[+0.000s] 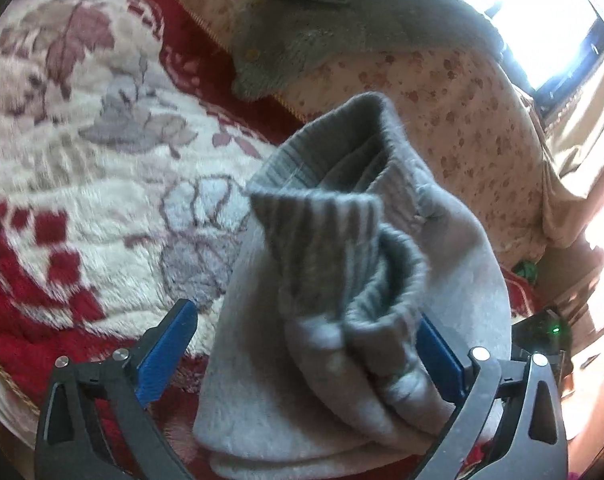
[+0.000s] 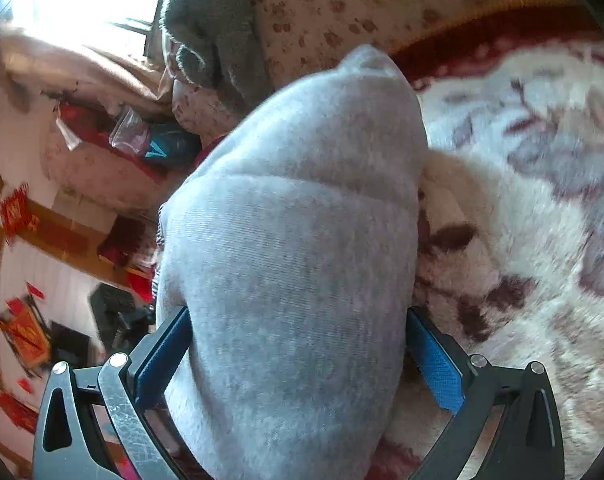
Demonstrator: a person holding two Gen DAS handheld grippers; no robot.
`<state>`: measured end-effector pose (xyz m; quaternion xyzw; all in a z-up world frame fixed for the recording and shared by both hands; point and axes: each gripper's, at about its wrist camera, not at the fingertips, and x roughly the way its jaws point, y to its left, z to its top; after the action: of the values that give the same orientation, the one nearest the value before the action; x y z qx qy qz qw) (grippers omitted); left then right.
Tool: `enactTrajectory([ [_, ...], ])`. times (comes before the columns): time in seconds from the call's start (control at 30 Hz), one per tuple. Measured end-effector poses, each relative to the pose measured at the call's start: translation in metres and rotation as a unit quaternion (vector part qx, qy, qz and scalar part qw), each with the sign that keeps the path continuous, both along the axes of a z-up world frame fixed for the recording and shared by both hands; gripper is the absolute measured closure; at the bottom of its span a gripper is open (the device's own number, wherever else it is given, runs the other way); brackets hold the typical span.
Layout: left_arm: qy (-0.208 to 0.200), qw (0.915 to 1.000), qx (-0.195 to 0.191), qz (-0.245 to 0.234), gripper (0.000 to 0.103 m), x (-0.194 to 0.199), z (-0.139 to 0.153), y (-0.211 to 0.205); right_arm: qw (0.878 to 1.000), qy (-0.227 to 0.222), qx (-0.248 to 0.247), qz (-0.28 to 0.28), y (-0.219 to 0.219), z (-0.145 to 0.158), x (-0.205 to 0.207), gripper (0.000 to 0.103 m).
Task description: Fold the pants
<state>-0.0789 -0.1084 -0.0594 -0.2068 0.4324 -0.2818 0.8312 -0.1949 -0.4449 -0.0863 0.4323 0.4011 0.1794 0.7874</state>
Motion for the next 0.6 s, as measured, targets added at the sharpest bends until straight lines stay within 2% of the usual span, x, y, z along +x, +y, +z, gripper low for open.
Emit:
enactTrajectory([
  [0.07,0.011,0.9998,-0.019,-0.001,0.000,0.001,-0.008,0.001,1.000,0.003,0.021,0.004,-0.001,-0.006,0.002,0.000],
  [0.2,0.024,0.9985,-0.049,0.005,0.000,0.003,-0.021,0.000,1.000,-0.012,0.021,0.014,0.006,-0.004,0.010,0.000],
  [0.3,0.012,0.9990,-0.043,0.009,0.000,-0.001,-0.021,-0.002,0.999,-0.026,0.019,0.018,0.011,-0.001,0.013,0.000],
  [0.37,-0.002,0.9992,-0.039,0.003,0.011,-0.007,-0.015,-0.005,0.999,-0.033,0.014,0.021,0.015,0.003,0.012,0.000],
  [0.43,-0.018,0.9996,-0.021,0.004,0.016,-0.012,-0.007,-0.008,0.999,-0.040,0.003,0.030,0.017,0.008,0.012,0.001],
  [0.6,-0.022,0.9995,-0.017,0.016,0.026,-0.017,0.007,-0.009,0.996,-0.062,-0.029,0.056,0.027,0.029,0.012,0.007],
])
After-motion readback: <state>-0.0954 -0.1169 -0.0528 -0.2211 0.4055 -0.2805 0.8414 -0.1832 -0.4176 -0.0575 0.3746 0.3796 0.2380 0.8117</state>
